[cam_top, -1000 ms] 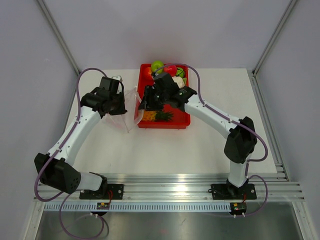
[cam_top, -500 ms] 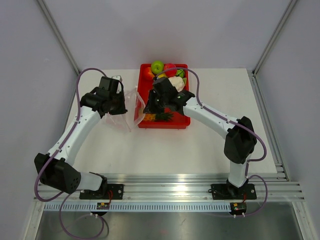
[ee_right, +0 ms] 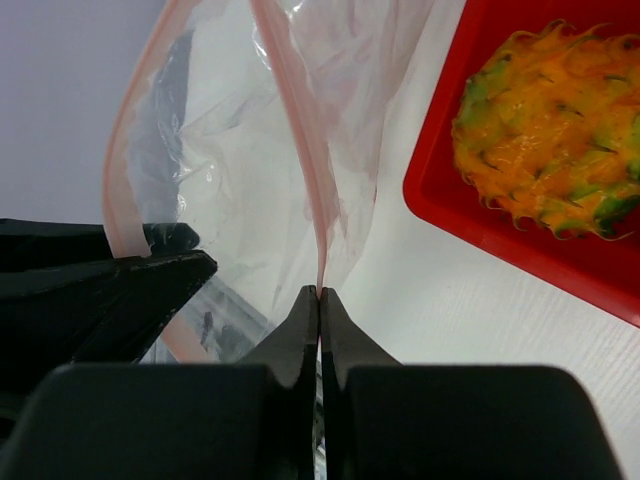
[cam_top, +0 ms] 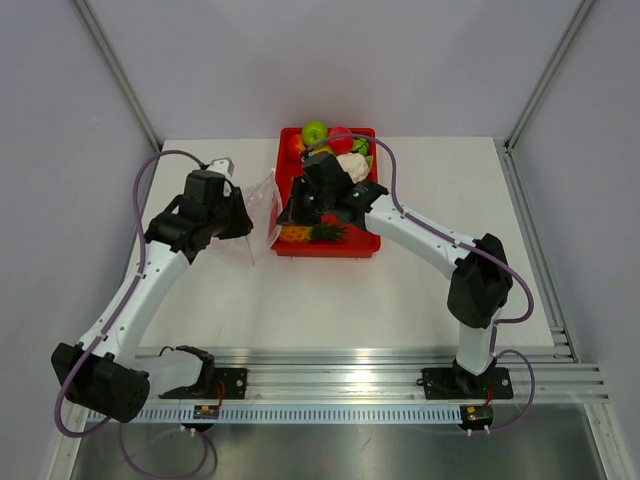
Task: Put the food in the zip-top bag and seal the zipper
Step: Open the zipper of the food storage bag.
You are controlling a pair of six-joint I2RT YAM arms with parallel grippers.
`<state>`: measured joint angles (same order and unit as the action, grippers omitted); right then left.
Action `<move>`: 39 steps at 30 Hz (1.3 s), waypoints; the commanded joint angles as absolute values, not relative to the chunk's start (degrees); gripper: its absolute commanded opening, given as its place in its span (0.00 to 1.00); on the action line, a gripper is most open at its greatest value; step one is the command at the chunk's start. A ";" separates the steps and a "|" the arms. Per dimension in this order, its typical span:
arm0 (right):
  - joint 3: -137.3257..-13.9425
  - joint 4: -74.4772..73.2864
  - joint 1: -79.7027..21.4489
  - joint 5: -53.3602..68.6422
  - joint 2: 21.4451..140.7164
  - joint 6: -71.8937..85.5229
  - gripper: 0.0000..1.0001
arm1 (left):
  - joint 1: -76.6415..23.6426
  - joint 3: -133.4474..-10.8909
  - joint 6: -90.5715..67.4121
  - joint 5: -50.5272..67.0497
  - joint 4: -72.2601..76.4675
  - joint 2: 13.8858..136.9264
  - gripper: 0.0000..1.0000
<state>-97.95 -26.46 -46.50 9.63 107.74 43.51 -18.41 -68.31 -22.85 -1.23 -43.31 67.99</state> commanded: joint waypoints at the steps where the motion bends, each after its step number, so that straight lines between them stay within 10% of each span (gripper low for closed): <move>1: -101.07 -23.64 -46.58 13.09 107.67 45.26 0.00 | -18.11 -66.19 -23.82 -0.35 -37.97 66.01 0.28; 8: -101.86 -23.20 -45.44 17.83 108.80 45.97 0.00 | -18.11 -65.39 -24.52 -0.35 -37.62 65.57 0.00; 32: -114.35 -35.68 -38.94 17.40 120.50 36.92 0.00 | -17.32 -71.80 -28.04 1.23 -37.18 68.72 0.00; 39: -110.75 -35.77 -38.93 11.97 114.88 32.35 0.57 | -17.31 -72.77 -27.33 0.26 -38.23 73.03 0.00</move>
<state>-111.70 -35.51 -39.22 16.67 120.16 36.10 -17.63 -71.53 -27.29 -0.08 -41.08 71.99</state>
